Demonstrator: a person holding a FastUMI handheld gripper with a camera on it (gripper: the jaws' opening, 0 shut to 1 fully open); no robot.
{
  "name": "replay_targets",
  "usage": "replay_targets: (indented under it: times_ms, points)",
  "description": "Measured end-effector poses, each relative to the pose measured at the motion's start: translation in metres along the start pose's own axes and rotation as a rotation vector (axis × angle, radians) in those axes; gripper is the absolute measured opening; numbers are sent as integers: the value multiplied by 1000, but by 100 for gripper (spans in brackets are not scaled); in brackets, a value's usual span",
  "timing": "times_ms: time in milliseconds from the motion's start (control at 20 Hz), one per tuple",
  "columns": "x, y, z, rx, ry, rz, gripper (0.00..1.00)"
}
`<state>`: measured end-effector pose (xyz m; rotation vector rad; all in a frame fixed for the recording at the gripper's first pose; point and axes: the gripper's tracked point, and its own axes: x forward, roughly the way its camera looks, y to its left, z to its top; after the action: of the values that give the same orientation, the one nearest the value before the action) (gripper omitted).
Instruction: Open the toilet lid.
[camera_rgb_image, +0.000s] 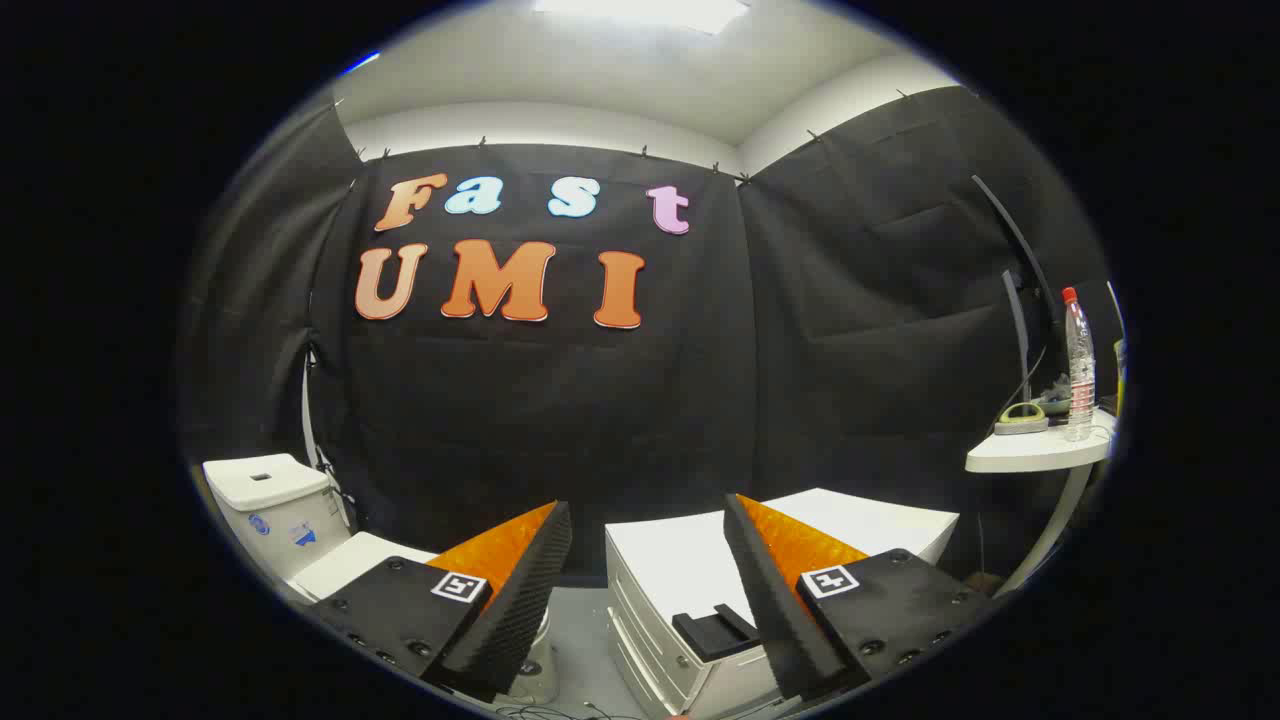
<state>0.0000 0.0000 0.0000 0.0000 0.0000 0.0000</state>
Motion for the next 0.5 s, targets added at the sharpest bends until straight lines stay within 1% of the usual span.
replay_targets:
  times_ms: [500]
  points:
    - [-1,-2,-2,4,6,-9,99]
